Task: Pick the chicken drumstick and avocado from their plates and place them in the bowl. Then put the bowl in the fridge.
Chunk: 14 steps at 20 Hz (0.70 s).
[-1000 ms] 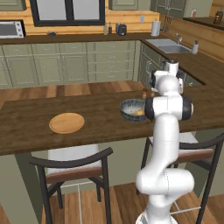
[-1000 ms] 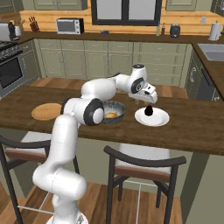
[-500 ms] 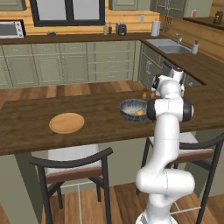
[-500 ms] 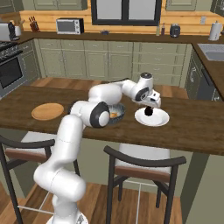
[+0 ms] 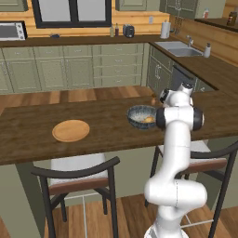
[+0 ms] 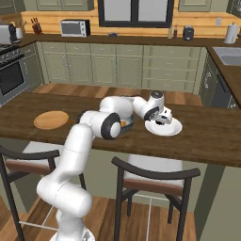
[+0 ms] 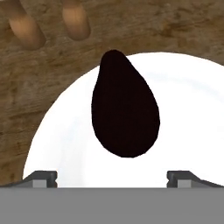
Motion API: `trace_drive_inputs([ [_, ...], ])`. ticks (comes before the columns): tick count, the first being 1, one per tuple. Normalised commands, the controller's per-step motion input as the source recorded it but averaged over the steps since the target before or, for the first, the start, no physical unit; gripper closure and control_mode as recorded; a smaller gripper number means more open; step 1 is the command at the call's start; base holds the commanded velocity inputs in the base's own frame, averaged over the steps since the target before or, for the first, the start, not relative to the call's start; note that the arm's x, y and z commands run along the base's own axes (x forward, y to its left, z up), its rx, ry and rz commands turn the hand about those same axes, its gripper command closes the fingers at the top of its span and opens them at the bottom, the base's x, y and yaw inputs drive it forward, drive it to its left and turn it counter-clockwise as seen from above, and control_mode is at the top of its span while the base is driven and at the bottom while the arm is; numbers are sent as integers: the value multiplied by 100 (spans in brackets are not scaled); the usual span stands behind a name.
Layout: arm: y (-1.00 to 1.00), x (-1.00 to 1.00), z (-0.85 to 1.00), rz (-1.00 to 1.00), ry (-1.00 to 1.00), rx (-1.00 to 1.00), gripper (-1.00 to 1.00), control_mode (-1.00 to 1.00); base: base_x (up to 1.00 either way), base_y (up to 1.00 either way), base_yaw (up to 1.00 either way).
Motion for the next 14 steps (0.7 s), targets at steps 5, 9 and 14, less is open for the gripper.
trace_drive_inputs([
  [5, -3, 51, -11, 0, 0, 0, -100, -100, 0, 0, 0],
  [9, -5, 42, -10, 0, 0, 0, 100, -100, 0, 0, 0],
  [14, -5, -4, 0, 0, 0, 0, 100, -100, 0, 0, 0],
])
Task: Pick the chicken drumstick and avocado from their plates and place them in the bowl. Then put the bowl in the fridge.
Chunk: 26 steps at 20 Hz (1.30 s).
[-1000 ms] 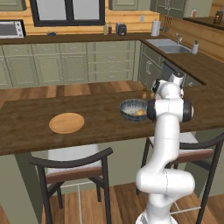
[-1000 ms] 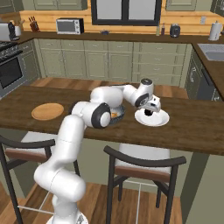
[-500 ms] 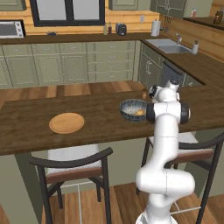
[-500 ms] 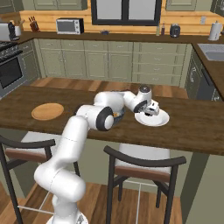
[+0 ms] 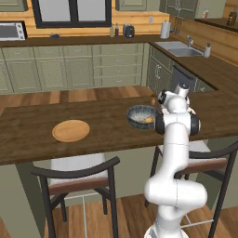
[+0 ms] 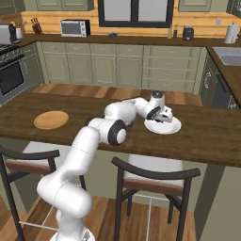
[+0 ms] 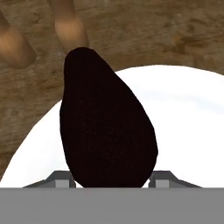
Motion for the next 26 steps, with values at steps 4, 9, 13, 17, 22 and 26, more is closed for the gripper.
trace_drive_inputs([
  [4, 0, -61, 32, 0, 0, 1, 100, -100, 0, 0, 0],
  [9, 62, -100, 82, 4, 0, -4, 100, -100, 0, 0, 0],
  [13, 100, -71, 59, 9, 2, -6, 100, -100, 0, 0, 0],
  [17, 100, -17, 35, 5, 2, -7, 100, -100, 0, 0, 0],
  [22, 100, -27, 24, 8, 18, -12, 100, -100, 0, 0, 0],
  [26, 100, -14, -11, 11, 3, -11, 100, -100, 0, 0, 0],
])
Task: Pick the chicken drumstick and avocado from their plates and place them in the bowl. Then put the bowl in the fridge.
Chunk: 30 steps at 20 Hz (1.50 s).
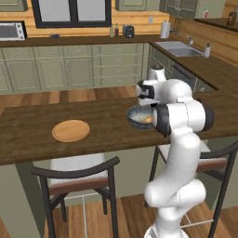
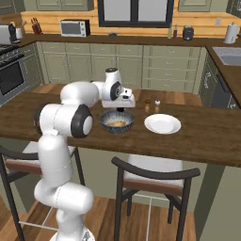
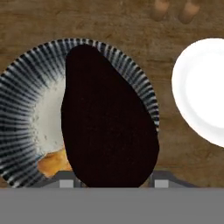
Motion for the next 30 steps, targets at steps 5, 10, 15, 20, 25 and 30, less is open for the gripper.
trace_drive_inputs([
  [5, 49, 25, -47, 5, 1, -1, 100, -100, 0, 0, 0],
  [10, 0, 33, -45, 0, 5, 0, -100, -100, 0, 0, 0],
  [15, 0, 0, 3, 0, 0, 0, -100, -100, 0, 0, 0],
  [20, -1, 0, 16, -2, 2, 0, -100, -100, 0, 0, 0],
  [25, -71, -79, 37, -24, 3, 13, -100, -100, 0, 0, 0],
  [30, -79, -78, 14, -30, 4, 15, -100, -100, 0, 0, 0],
])
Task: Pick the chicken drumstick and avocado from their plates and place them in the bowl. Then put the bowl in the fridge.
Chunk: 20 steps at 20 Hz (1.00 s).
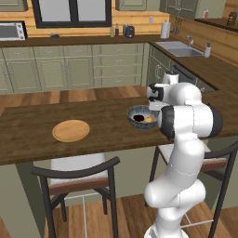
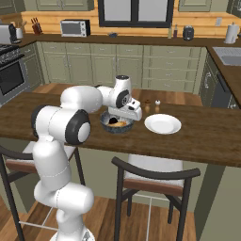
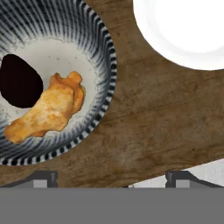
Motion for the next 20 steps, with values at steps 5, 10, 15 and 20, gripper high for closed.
trace_drive_inputs([
  [5, 11, -4, -30, -15, -11, 16, -100, -100, 0, 0, 0],
  [10, 10, 1, -30, -13, -13, 11, -100, -100, 0, 0, 0],
  [15, 27, 19, -30, -11, -11, 0, -100, -100, 0, 0, 0],
  [20, 17, 17, -32, -12, -3, 0, -100, -100, 0, 0, 0],
])
